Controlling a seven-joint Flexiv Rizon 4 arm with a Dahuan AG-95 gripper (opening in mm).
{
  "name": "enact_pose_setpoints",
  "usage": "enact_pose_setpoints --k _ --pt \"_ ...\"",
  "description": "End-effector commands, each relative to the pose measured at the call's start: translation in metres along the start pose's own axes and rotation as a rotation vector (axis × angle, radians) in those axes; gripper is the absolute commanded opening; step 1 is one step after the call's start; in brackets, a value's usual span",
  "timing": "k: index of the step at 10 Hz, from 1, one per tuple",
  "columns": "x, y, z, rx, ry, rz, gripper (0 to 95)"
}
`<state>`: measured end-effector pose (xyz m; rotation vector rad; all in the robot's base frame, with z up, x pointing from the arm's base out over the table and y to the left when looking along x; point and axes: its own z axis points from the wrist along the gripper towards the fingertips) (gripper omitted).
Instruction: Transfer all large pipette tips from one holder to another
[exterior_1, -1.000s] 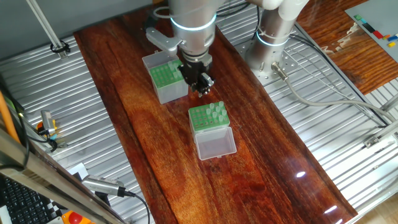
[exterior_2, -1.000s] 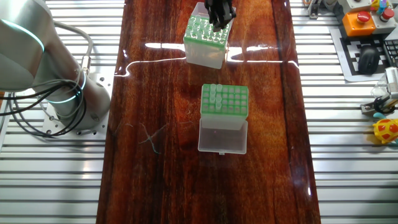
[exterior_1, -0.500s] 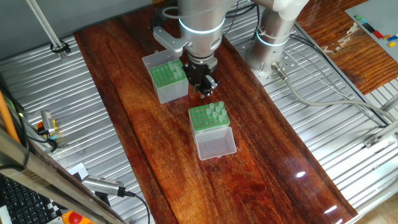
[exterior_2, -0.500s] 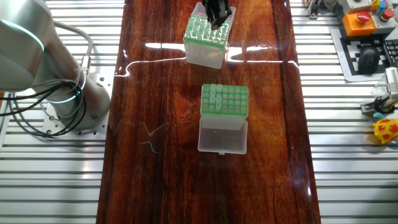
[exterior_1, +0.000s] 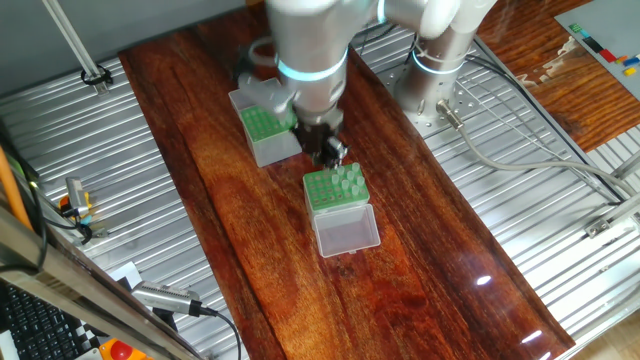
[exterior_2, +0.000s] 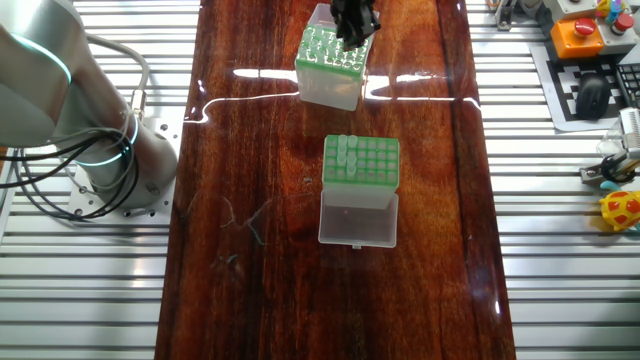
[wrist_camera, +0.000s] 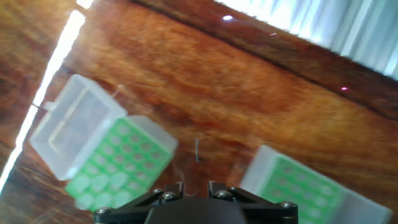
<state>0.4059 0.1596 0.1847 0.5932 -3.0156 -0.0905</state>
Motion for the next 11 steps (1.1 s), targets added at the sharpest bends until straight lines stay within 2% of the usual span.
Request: enact_pose_setpoints --k 1,5,11 --pt "0.002 0.004 0.002 0.006 -0.005 0.03 19.0" --pt "0.001 0.013 0.012 0.001 0.002 0.041 19.0" --pt "0.012 0.018 0.023 0.002 0.0 0.042 19.0"
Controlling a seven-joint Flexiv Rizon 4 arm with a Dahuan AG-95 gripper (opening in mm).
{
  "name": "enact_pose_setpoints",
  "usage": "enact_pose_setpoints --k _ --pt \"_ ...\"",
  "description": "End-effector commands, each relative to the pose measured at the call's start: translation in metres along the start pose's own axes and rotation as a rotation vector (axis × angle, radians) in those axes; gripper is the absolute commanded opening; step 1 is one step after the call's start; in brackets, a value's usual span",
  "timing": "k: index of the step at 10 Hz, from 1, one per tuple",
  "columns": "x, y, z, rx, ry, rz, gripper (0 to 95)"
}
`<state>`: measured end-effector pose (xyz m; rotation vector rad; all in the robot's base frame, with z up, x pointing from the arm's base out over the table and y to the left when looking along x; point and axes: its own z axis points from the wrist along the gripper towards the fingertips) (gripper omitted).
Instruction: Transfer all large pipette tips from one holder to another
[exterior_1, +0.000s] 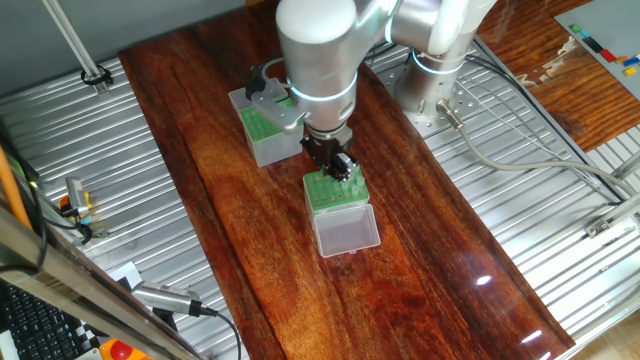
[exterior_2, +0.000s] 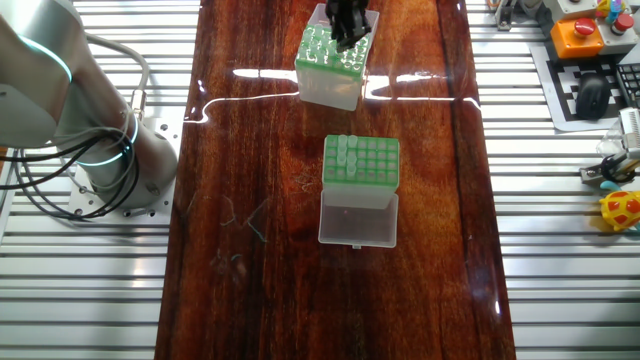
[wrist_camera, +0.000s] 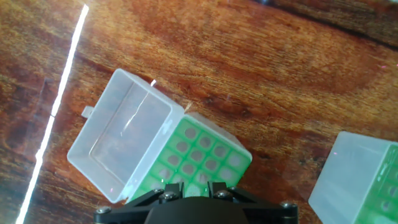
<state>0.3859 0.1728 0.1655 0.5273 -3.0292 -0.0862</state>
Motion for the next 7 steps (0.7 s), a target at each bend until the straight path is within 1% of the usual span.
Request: enact_pose_setpoints --k 1,7 --pt "0.0017 0.0001 0.0037 0.0 0.0 -0.004 19.0" --pt "0.0098 0.0011 0.0095 -0.002 0.0 -0.016 19.0"
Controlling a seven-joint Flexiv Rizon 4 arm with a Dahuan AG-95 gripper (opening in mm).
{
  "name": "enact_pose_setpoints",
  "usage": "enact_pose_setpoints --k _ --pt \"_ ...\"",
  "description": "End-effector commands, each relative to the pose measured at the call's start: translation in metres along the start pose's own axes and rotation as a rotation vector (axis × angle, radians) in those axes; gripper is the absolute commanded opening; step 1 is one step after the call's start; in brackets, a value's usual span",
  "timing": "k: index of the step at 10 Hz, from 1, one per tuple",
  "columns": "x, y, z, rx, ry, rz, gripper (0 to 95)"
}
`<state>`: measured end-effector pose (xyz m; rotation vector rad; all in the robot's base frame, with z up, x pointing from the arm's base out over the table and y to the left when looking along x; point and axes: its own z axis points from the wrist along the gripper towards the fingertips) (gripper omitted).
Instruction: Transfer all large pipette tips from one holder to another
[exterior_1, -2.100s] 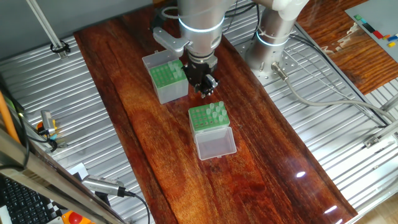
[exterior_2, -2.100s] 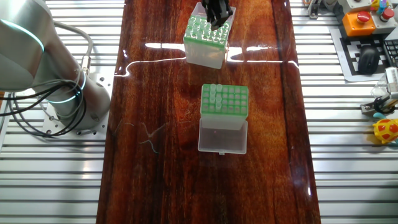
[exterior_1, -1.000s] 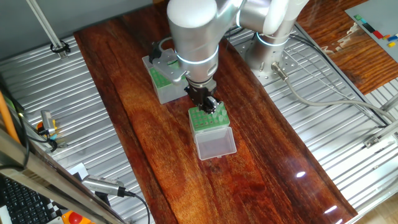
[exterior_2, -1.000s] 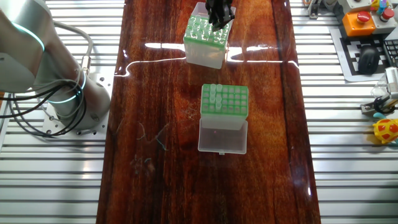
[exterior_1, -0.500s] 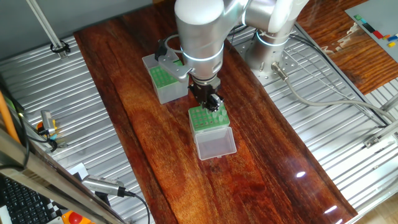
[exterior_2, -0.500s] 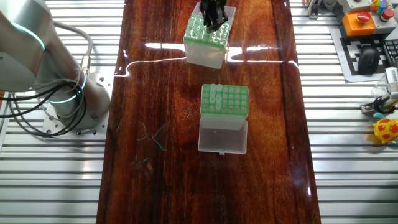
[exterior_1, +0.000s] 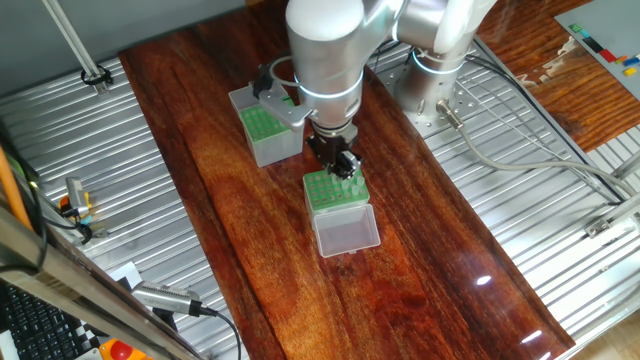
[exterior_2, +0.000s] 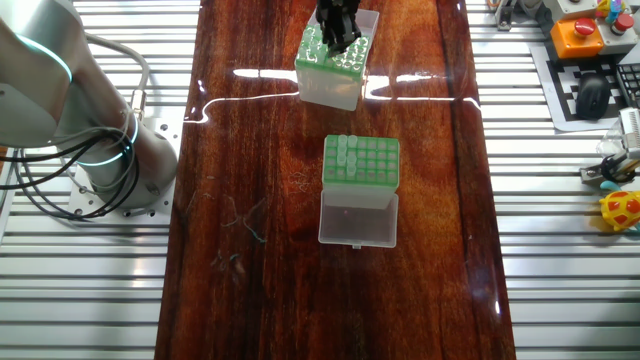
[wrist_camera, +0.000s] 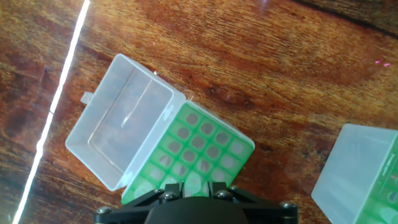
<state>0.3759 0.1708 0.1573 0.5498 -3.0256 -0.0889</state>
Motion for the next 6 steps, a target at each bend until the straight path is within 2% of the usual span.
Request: enact_pose_setpoints --k 1,2,3,6 --pt "0.0015 0.0008 0.0019 0.0 0.0 -0.004 19.0" --pt "0.0017 0.0017 0.003 0.0 -0.001 -0.004 19.0" --pt "0.0015 0.0026 0.0038 0.0 -0.001 -0.003 0.0" --pt "0.0012 0.003 0.0044 0.002 -0.003 0.003 0.0"
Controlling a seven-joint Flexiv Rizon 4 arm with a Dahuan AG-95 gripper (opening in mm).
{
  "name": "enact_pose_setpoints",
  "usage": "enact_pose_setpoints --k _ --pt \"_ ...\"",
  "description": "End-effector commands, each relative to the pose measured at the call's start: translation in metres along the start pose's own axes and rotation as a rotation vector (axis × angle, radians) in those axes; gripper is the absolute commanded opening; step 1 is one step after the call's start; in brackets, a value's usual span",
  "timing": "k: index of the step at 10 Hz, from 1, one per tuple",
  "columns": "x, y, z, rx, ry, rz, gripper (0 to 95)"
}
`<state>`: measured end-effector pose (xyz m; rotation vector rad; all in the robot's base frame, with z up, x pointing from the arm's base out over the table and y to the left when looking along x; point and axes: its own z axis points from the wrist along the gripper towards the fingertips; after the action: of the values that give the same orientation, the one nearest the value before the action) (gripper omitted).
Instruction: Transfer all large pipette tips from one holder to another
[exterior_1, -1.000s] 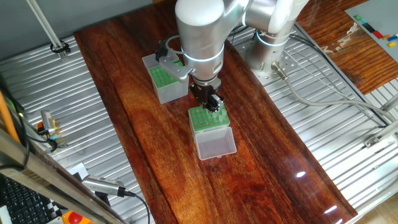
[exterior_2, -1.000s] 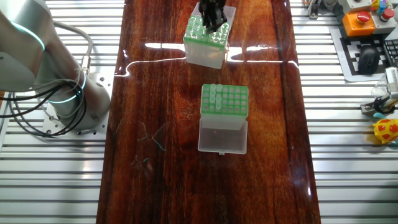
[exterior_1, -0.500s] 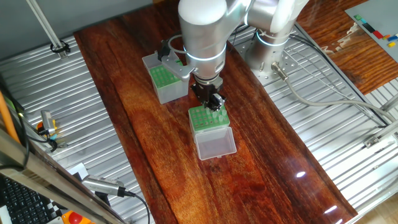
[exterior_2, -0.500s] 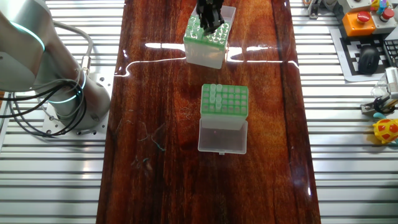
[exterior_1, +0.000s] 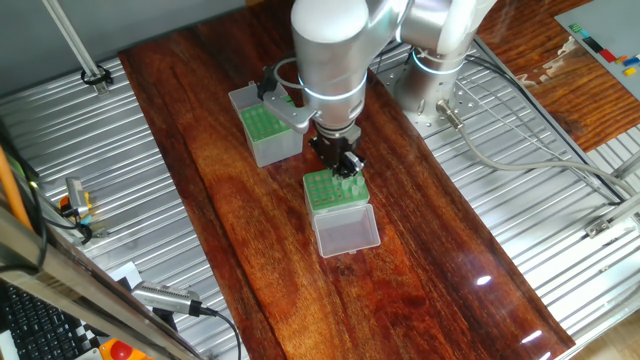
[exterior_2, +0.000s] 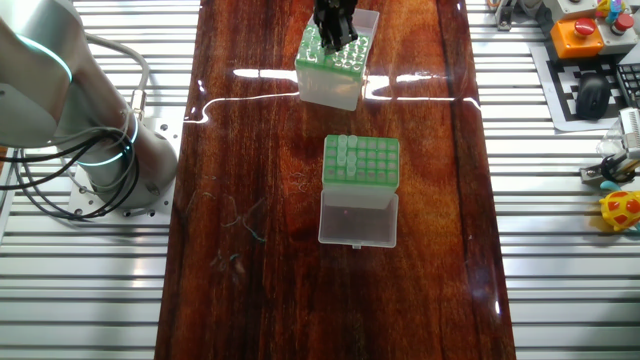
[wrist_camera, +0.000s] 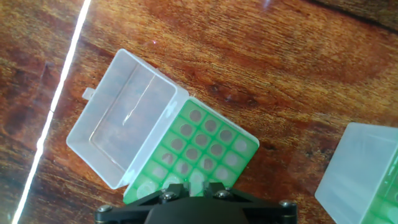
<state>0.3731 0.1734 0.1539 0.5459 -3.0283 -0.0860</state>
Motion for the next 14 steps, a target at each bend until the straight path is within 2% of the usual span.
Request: enact_pose_setpoints --k 1,3,6,10,11,12,14 --pt "-0.001 0.0 0.0 0.0 -0.002 0.001 0.0" --pt "-0.002 -0.001 -0.006 0.0 -0.003 -0.003 0.0" --pt "-0.003 -0.001 -0.028 0.001 -0.007 -0.003 0.0" --pt "-0.004 -0.005 -0.085 -0.009 -0.011 -0.033 0.0" --pt "-0.003 -0.004 -0.11 -0.006 -0.01 -0.034 0.0" --pt "-0.002 -0.003 -0.118 -0.006 -0.01 -0.036 0.0" --pt "0.003 -0.007 -0.145 -0.01 -0.015 -0.039 0.0"
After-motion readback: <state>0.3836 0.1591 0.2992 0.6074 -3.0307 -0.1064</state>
